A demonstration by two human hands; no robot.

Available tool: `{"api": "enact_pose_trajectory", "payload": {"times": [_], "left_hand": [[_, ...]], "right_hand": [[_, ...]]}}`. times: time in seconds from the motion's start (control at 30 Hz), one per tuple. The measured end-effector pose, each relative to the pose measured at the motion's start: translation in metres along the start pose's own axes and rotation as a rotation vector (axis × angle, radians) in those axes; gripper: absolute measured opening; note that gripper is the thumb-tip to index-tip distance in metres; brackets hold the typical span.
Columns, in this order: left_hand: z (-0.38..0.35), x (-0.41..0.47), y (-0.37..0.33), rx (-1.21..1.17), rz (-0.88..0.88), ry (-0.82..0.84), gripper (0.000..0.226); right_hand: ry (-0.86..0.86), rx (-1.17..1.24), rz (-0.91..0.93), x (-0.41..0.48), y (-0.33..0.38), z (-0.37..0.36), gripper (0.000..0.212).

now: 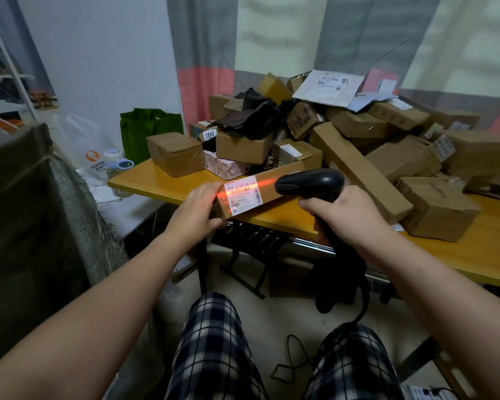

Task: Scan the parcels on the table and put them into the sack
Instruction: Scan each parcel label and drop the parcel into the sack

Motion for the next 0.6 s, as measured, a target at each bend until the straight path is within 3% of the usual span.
{"api": "enact_pose_trajectory", "payload": {"times": [0.37,0.5,0.6], "left_hand": [[-0.004,0.0,-0.002,-0.007,0.078,0.055,0.089],[-0.016,0.001,-0.001,-0.184,0.206,0.145,0.057],[-0.024,0.003,-0.004,-0.256,0.243,0.203,0.051]], "right_hand": [[0.025,0.106,-0.119,-0.001,-0.011,0.006,0.033],[0.019,0.095,-0.145,-0.002,-0.019,-0.006,0.025],[0.013,0.076,-0.185,-0.003,-0.031,-0.019,0.026]]}}
Point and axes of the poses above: each hand's wrist, its own x-axis towards the middle knuckle, its own z-axis out of the back of the hand, y = z × x, the point moved 8 cm from there along x, towards the middle knuckle, and after that the axes turned 5 degrees about -y, right-handed, at the moved point
